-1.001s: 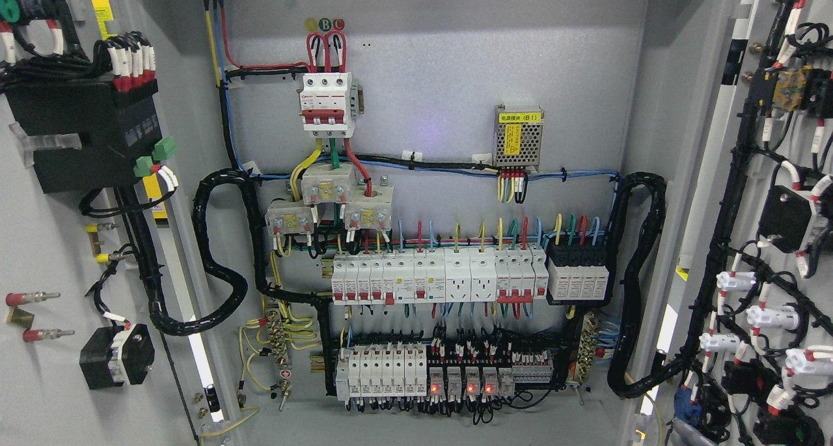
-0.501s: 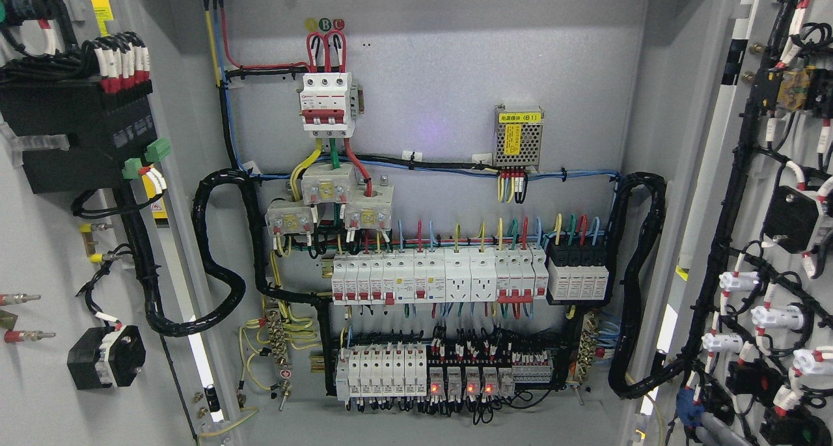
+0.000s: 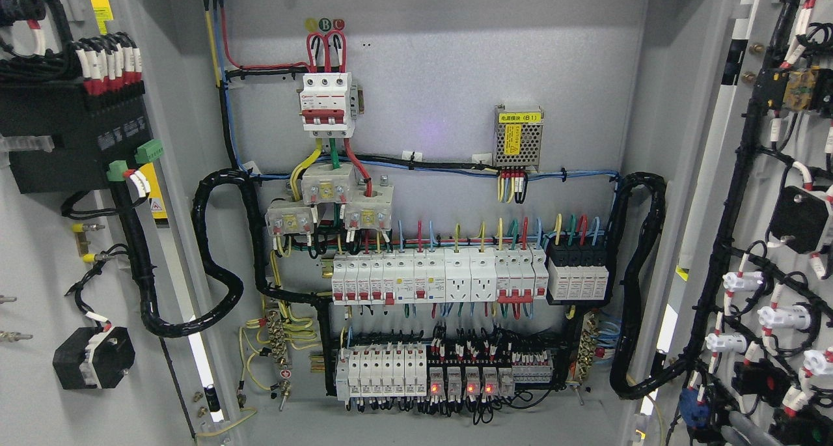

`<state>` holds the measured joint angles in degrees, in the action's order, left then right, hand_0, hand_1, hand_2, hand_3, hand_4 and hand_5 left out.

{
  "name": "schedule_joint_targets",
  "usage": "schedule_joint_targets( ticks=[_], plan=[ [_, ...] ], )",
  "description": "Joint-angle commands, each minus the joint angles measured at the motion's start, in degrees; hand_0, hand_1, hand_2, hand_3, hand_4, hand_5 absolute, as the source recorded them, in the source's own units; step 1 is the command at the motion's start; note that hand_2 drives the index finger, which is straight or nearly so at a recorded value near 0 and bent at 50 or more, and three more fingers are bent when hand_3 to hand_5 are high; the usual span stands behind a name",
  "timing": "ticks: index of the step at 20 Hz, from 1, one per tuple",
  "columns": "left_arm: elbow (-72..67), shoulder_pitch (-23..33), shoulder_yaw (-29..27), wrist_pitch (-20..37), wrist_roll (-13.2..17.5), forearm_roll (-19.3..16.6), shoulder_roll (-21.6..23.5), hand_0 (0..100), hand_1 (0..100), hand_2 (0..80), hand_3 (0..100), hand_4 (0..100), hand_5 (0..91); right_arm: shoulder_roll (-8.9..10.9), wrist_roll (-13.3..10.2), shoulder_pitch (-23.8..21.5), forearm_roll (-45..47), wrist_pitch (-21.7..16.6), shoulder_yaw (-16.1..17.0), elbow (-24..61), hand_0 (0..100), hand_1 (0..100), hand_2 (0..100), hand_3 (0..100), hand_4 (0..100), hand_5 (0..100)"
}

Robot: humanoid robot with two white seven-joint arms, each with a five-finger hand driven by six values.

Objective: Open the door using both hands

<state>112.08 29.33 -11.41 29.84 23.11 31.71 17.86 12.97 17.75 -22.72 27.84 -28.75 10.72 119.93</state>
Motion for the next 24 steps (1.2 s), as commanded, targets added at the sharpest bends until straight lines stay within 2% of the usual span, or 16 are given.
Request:
schedule_joint_targets(
  ticks=[1,5,9,13,19,24],
  plan=[
    [-4.06,-0.15,-6.96,-0.39,1.5,3.44,1.21,12,56,0.0,0,0,0.0,-1.19,0.0,-0.39,3.34,-0.07,2.64,0.04,0,50,4,0,0,0],
    [-7.75,-1.02,-8.45,-0.92,2.2,5.03,1.82,12,56,0.0,0,0,0.0,-1.01,0.0,-1.27,5.56,0.02,3.25,-0.05,0,50,4,0,0,0],
    [-9.69,-1.99,-10.12,-5.48,5.62,8.36,1.83,12,56,0.0,0,0,0.0,-1.19,0.0,-1.36,5.82,0.1,4.74,-0.05,0,50,4,0,0,0],
    [-12.23,-3.31,-11.0,-6.63,9.14,9.25,3.23,12,56,0.0,0,0,0.0,-1.1,0.09,-2.15,6.7,0.1,6.24,-0.14,0,50,4,0,0,0],
    [-14.26,-4.28,-14.07,-10.4,9.32,16.45,6.74,12,56,0.0,0,0,0.0,-0.93,0.0,-2.41,8.89,0.36,8.08,-0.23,0,50,4,0,0,0],
    [-16.01,-5.59,-15.84,-11.9,9.32,17.69,7.89,12,56,0.0,0,0,0.0,-0.84,0.09,-2.5,10.66,0.45,9.49,-0.4,0,50,4,0,0,0]
  ],
)
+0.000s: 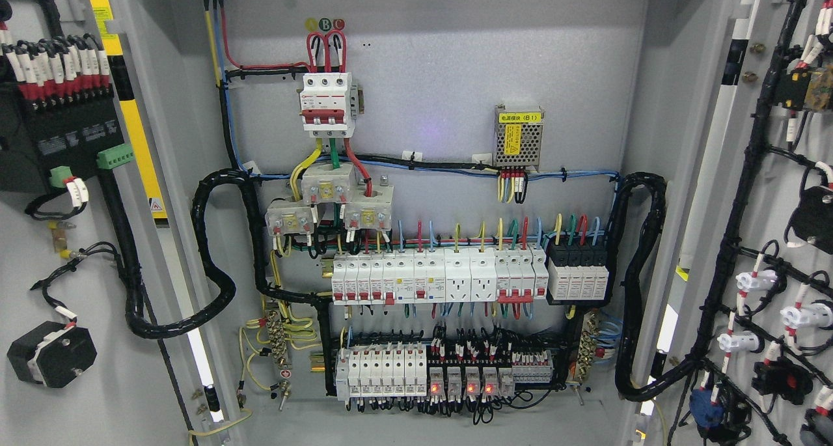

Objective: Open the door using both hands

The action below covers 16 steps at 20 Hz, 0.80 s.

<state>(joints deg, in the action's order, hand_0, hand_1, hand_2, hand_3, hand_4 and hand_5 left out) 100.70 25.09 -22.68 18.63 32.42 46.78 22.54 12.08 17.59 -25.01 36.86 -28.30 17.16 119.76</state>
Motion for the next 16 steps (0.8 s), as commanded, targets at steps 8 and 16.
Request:
schedule_joint_targets(
  ticks=[8,16],
  plan=[
    [-8.32,-3.29,-4.91,-4.31,4.41,5.25,4.7,12,56,0.0,0,0,0.0,0.22,0.25,-1.27,2.69,-0.18,4.2,-0.49,0,50,4,0,0,0],
    [-13.16,-5.93,-5.62,-4.31,4.49,6.57,8.13,12,56,0.0,0,0,0.0,0.31,0.25,-1.36,3.05,-0.18,5.52,-0.49,0,50,4,0,0,0]
  ],
)
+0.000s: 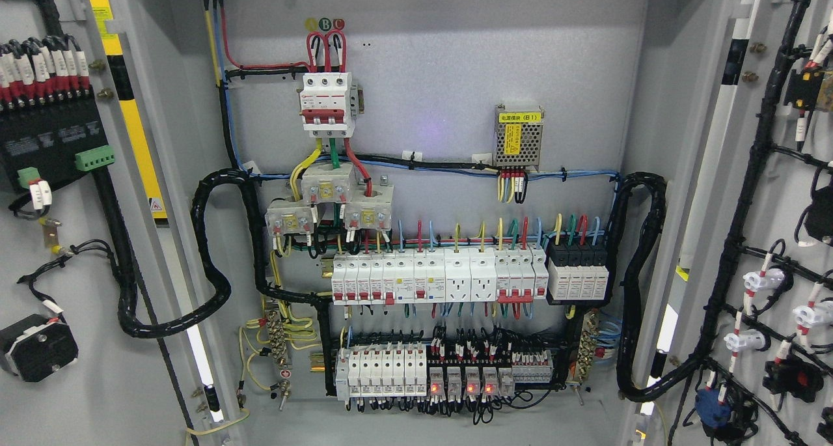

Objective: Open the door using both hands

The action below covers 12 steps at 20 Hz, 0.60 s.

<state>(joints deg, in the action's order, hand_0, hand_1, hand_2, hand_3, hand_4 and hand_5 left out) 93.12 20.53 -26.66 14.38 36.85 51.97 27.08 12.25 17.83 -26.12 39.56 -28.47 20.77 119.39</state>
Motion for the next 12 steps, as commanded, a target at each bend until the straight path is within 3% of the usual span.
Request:
schedule_joint_targets(
  ticks=[1,12],
  plan=[
    [-5.93,-1.46,-1.64,-0.05,0.07,1.47,3.94,12,56,0.0,0,0,0.0,0.14,0.02,-0.24,0.34,0.08,1.91,-0.12,0,50,4,0,0,0],
    [-12.25,-4.18,-1.64,-0.22,0.07,3.41,7.46,12,56,0.0,0,0,0.0,0.23,0.1,-0.33,0.34,0.26,2.35,-0.47,0,50,4,0,0,0]
  ],
)
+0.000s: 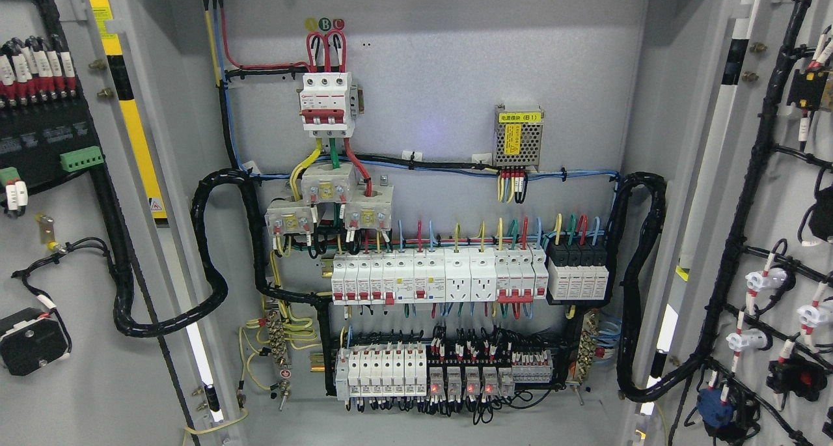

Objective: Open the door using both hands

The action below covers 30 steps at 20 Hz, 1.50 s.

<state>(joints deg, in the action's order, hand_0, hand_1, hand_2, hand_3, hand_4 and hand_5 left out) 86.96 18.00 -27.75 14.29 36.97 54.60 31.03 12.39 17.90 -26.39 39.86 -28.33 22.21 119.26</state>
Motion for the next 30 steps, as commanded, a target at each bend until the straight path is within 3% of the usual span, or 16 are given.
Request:
schedule_joint_targets(
  ticks=[1,7,15,26,30],
  plan=[
    [-6.62,-2.0,-0.55,-0.14,-0.06,0.77,3.59,12,56,0.0,0,0,0.0,0.09,0.03,-0.15,0.04,0.11,0.91,-0.43,0,50,4,0,0,0],
    [-6.89,-2.27,-0.37,-0.14,-0.14,0.86,3.59,12,56,0.0,0,0,0.0,0.26,0.12,-0.15,0.31,-0.06,0.21,0.09,0,50,4,0,0,0],
    [-5.84,-1.92,-0.37,-0.14,-0.14,0.86,3.07,12,56,0.0,0,0,0.0,2.81,0.12,0.2,0.22,-0.59,-0.5,0.27,0,50,4,0,0,0],
    [7.33,2.04,1.3,-0.05,-0.23,0.33,0.35,12,56,0.0,0,0,0.0,5.27,0.2,0.9,0.13,-0.68,-5.06,0.27,0,50,4,0,0,0],
    [13.05,2.3,3.14,-0.05,-0.5,0.33,-0.71,12,56,0.0,0,0,0.0,5.71,0.46,1.95,-0.13,-0.68,-8.22,0.18,0,50,4,0,0,0]
  ],
)
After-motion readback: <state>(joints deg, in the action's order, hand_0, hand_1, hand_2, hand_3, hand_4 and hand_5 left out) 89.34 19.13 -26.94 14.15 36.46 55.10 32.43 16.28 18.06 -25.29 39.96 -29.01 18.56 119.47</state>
